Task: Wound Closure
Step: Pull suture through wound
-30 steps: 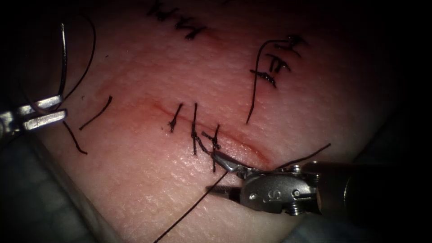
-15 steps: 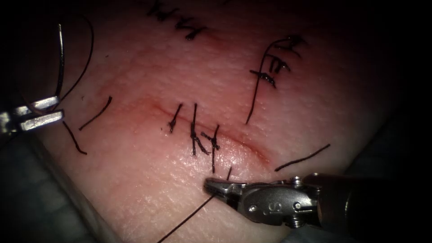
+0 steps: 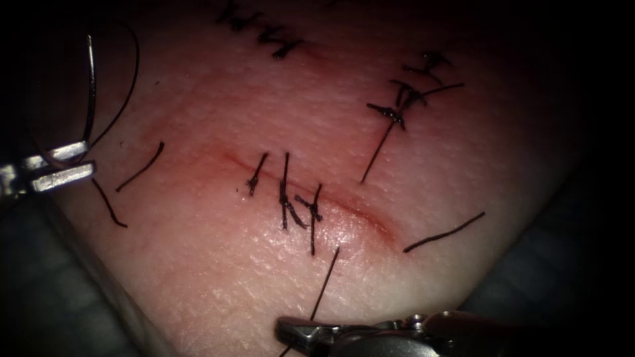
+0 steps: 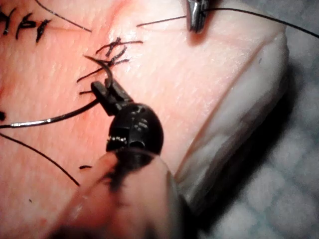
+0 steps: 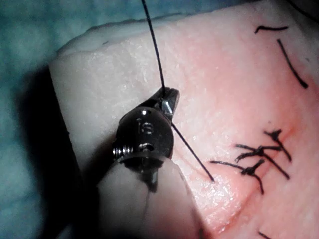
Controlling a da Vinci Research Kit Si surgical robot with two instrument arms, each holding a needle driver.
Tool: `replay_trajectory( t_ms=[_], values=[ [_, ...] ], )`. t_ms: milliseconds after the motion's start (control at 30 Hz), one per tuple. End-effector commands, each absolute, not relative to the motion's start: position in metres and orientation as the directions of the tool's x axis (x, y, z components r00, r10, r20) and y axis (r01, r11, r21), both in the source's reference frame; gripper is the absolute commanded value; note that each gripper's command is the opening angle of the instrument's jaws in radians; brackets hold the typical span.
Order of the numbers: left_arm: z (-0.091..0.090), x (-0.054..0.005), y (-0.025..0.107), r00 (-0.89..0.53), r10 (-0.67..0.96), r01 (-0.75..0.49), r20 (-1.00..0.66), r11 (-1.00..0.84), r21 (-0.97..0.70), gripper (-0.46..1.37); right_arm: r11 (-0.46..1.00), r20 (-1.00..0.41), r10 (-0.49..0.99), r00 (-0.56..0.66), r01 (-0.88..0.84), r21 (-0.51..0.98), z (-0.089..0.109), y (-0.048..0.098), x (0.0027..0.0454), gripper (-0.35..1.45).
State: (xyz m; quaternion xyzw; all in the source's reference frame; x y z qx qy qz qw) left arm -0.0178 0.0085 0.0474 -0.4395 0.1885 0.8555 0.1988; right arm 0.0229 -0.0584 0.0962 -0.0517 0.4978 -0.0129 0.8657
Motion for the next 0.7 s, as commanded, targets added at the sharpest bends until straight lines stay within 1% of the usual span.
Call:
replay_trajectory(
  t_ms=[33,700],
  values=[
    [0.0474,-0.0178,0.0085,-0.535,0.174,-0.504,-0.827,-0.851,0.147,-0.35,0.994,-0.861,-0.075,0.503,-0.029,-0.104,0.0961,-0.0586,0.0230,-0.35],
    [0.0475,-0.0177,0.0086,-0.539,0.162,-0.496,-0.826,-0.854,0.156,-0.35,0.995,-0.868,-0.093,0.487,0.023,-0.094,0.0924,-0.0629,0.0256,-0.35]
  ],
)
